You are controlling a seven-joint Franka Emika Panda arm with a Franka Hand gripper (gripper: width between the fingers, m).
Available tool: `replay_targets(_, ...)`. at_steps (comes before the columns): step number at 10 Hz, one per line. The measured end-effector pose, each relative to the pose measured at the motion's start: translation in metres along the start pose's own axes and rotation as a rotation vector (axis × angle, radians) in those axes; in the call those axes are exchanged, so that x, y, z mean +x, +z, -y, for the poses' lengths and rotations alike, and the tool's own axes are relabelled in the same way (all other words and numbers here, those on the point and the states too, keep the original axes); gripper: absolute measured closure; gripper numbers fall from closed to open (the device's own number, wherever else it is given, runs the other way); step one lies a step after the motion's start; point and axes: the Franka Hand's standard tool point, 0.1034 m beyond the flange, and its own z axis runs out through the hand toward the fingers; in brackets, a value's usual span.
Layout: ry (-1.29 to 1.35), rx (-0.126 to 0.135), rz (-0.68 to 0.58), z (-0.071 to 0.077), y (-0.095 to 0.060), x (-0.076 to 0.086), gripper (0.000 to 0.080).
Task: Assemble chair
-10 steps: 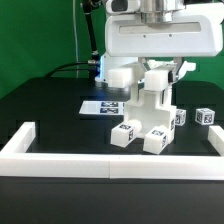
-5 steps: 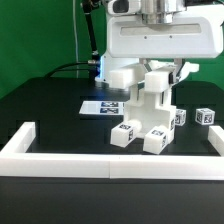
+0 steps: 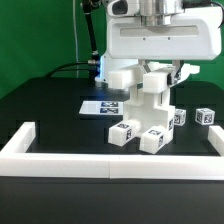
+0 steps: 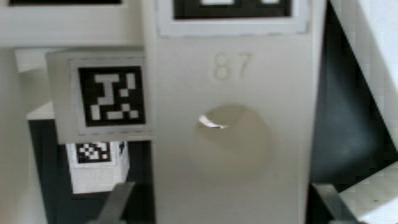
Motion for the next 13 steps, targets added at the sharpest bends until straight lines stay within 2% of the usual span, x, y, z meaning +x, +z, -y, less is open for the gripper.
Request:
replay_targets(7,0.029,-0.006,-0.001,0.002,0.006,-0.006,0.0509)
replay_targets(13,-0.028,-0.033,-0.011,-0.01,0.031,-0.001,0.0509)
